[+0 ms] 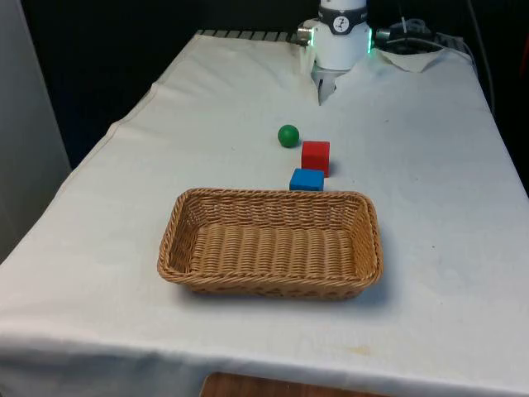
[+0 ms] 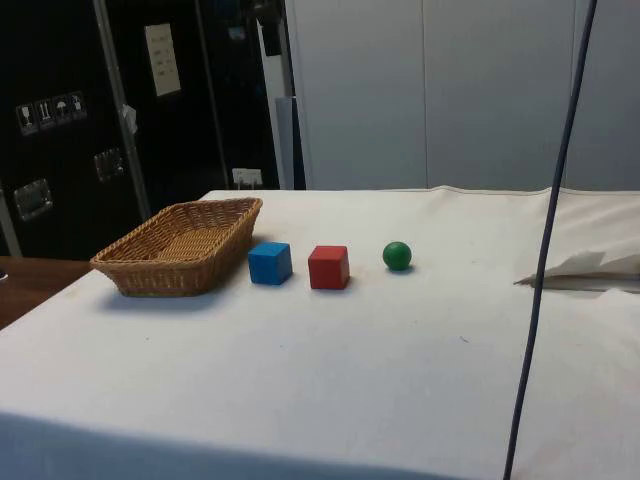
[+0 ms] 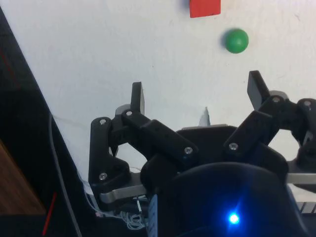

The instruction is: Place all non-red objects into the basket.

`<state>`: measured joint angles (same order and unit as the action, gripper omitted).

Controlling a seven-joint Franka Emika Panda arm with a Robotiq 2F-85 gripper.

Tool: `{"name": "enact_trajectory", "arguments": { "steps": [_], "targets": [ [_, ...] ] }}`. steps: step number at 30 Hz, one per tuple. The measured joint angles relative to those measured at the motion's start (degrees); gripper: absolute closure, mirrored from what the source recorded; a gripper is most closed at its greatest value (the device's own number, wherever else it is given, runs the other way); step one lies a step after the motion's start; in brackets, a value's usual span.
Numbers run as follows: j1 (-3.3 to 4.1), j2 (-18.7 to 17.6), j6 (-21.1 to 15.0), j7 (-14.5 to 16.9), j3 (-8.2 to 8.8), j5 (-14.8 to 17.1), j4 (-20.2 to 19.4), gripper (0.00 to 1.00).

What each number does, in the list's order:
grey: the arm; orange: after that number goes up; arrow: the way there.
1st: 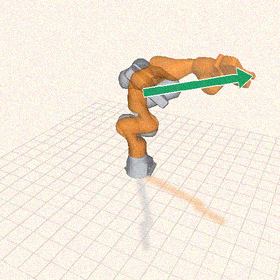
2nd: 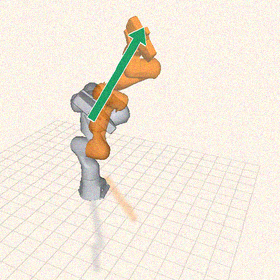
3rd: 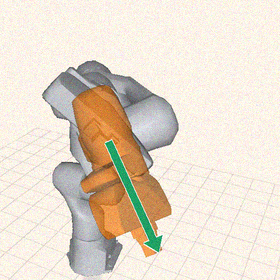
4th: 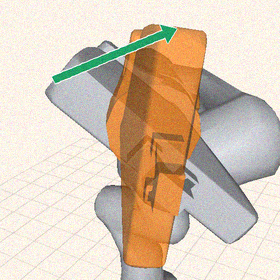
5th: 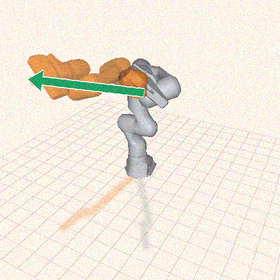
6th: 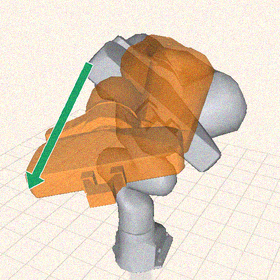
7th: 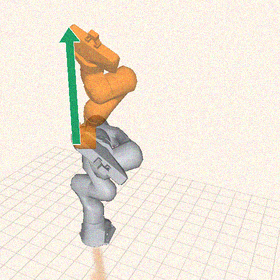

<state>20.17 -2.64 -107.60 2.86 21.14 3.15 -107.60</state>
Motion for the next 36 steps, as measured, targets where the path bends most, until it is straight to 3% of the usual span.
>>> {"name": "enact_trajectory", "arguments": {
  "steps": [17,36],
  "targets": [
    [-0.46,0.00,-0.52,0.92,0.63,0.00,0.00,0.00],
    [-0.92,-2.41,-5.50,4.98,3.84,-0.11,-0.40,0.00]
  ]
}}
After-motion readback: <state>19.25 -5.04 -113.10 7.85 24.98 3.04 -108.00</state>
